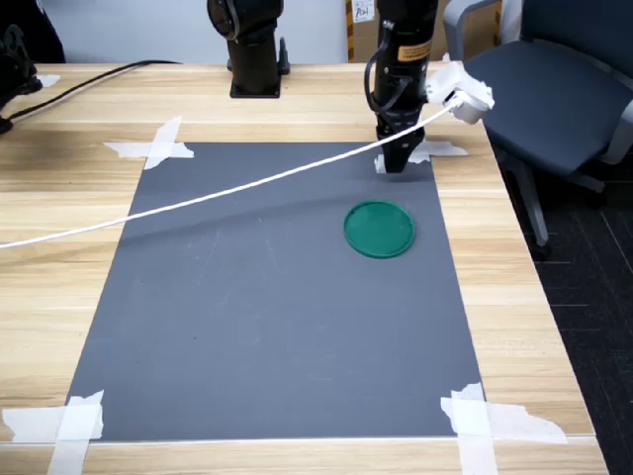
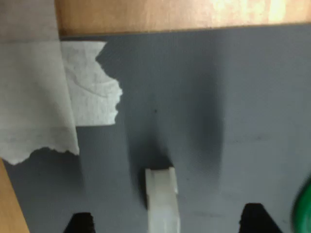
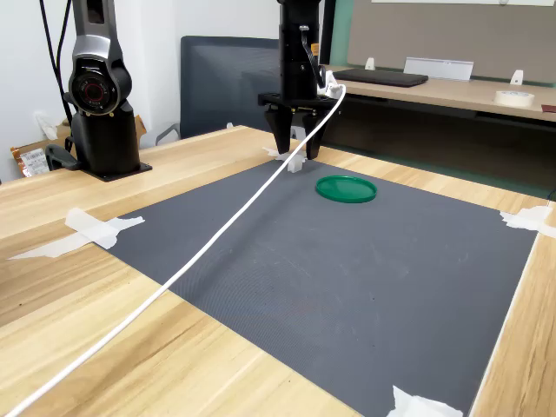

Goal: Grasp a white terminal and put it in the green lid.

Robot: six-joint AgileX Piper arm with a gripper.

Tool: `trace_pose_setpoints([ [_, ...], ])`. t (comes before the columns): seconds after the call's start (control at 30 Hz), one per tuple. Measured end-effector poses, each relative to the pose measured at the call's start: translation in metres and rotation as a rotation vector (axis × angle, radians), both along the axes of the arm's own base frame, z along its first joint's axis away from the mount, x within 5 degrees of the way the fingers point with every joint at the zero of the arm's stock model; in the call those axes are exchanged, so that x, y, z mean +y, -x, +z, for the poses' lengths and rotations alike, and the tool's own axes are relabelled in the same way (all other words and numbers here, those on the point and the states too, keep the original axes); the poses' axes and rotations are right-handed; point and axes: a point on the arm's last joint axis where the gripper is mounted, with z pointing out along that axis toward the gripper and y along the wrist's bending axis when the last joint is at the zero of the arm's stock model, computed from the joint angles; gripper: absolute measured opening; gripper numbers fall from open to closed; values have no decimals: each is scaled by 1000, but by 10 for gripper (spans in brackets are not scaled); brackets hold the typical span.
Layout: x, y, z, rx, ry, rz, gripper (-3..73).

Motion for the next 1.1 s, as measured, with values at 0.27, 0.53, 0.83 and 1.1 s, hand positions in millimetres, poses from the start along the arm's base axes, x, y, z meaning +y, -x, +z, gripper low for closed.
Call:
trace_pose_setpoints([
  [0.27, 2, -1, -8, 17, 13, -2, 554],
  [0.53, 3, -2, -14, 33, 27, -4, 519],
  [0.83, 4, -3, -16, 32, 25, -6, 441],
  [1.1, 4, -3, -15, 32, 22, -19, 188],
])
